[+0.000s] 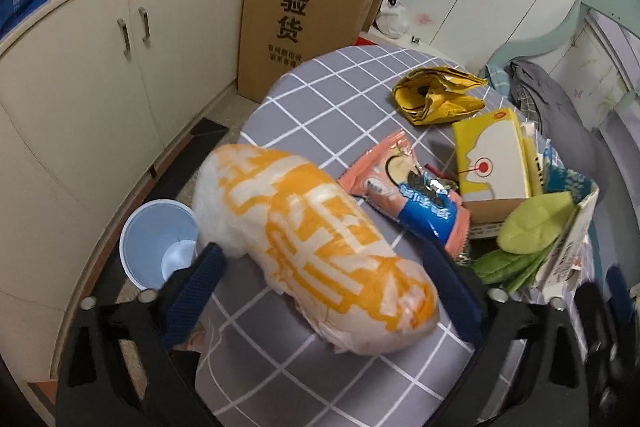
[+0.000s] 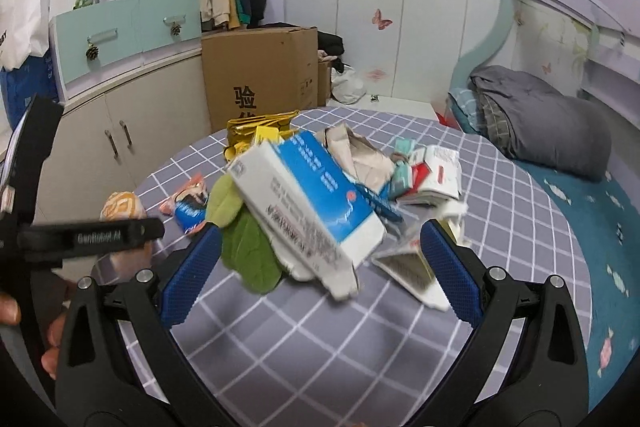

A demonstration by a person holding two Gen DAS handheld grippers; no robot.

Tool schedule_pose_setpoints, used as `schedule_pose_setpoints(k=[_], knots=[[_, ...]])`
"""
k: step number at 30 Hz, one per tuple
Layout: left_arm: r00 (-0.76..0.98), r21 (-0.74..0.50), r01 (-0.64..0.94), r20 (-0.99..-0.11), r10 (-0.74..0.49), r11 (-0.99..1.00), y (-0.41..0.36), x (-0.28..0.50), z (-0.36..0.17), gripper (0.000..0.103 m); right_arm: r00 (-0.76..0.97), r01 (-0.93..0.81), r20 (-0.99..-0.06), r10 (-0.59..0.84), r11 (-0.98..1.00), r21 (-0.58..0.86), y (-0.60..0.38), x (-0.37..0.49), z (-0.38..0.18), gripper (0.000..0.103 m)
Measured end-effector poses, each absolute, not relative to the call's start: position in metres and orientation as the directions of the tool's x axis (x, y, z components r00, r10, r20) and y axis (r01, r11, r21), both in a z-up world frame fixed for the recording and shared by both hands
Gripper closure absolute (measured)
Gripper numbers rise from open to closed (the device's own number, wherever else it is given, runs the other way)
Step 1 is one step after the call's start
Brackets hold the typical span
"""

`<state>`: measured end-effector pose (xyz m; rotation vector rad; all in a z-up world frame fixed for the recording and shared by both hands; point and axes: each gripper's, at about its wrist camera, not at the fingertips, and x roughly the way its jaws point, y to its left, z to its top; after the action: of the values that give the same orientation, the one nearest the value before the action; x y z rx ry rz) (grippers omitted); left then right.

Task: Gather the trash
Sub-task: 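Grasp the orange-printed plastic bag with the left tool while the right tool grasps the blue-white box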

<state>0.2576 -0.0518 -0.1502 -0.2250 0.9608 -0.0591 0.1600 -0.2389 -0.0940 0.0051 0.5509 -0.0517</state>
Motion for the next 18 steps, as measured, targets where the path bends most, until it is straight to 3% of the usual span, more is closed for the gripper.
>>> schedule_pose_setpoints(k=[2,4,8,14,15,17,18], knots=[[0.58,-0.203,-0.026,-0.801,-0.15,0.979,-0.053,0.257,-0.15,0.049,0.855,0.033,-0.518,-0.027,0.999,0.002,-0.24,0.168,-0.094,0.006],[0.578,-0.206,0.001,-0.799,-0.169,0.978,-0.054,0.256,-0.15,0.061,0.854,0.019,-0.52,-0.008,1.0,0.016,-0.24,0.176,-0.093,0.006],[0.599,-0.212,0.037,-0.778,-0.191,0.977,-0.055,0.249,-0.146,0.068,0.861,-0.005,-0.507,0.032,0.999,0.053,-0.237,0.187,-0.089,0.006],[0.671,-0.176,0.069,-0.72,-0.176,0.982,-0.056,0.234,-0.129,0.069,0.851,-0.041,-0.52,0.076,0.996,0.079,-0.229,0.209,-0.09,0.008],[0.674,-0.182,0.078,-0.715,-0.186,0.98,-0.056,0.232,-0.127,0.069,0.846,-0.046,-0.527,0.087,0.995,0.09,-0.23,0.212,-0.091,0.012],[0.68,-0.184,0.088,-0.707,-0.194,0.979,-0.055,0.23,-0.123,0.069,0.84,-0.041,-0.535,0.09,0.994,0.103,-0.232,0.216,-0.092,0.039],[0.686,-0.182,0.092,-0.701,-0.195,0.979,-0.054,0.228,-0.121,0.069,0.839,-0.041,-0.535,0.1,0.992,0.121,-0.235,0.216,-0.092,0.045]])
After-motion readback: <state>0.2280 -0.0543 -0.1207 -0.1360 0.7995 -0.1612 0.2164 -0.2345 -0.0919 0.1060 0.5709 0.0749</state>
